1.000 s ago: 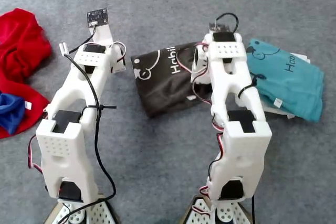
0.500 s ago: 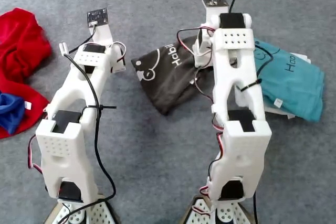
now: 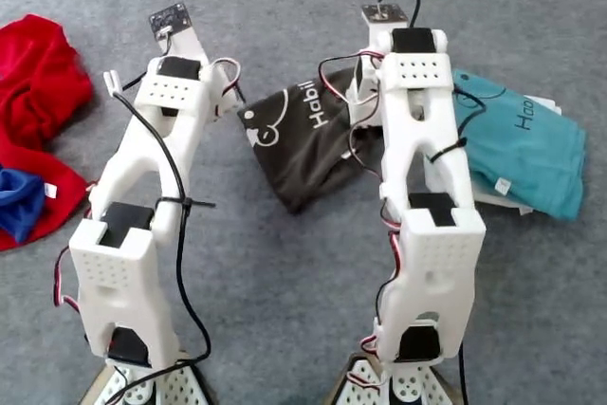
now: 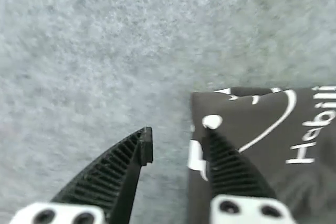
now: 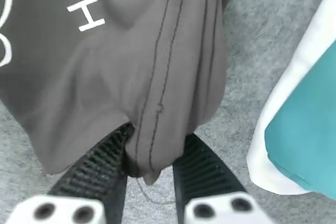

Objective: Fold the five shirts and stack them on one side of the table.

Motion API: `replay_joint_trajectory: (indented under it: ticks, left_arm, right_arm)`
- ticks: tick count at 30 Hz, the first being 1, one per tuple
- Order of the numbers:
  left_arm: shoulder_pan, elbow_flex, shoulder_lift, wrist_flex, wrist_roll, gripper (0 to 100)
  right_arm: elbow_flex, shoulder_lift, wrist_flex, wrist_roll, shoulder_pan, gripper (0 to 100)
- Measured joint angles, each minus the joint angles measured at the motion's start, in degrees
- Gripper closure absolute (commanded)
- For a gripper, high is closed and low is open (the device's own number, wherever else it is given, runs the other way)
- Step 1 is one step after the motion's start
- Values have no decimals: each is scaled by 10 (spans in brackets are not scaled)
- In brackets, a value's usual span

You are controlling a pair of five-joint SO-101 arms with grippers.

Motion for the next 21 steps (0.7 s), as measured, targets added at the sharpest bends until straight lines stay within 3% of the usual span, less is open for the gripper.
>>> replay_joint_trajectory:
  ticks: [9,21]
  left_arm:
    - [24,-14,43,-66,31,776]
    - [24,-107,183,-64,31,777]
  right_arm:
    - [0,10,-26,0,0,984]
    - [0,10,-50,0,-1,984]
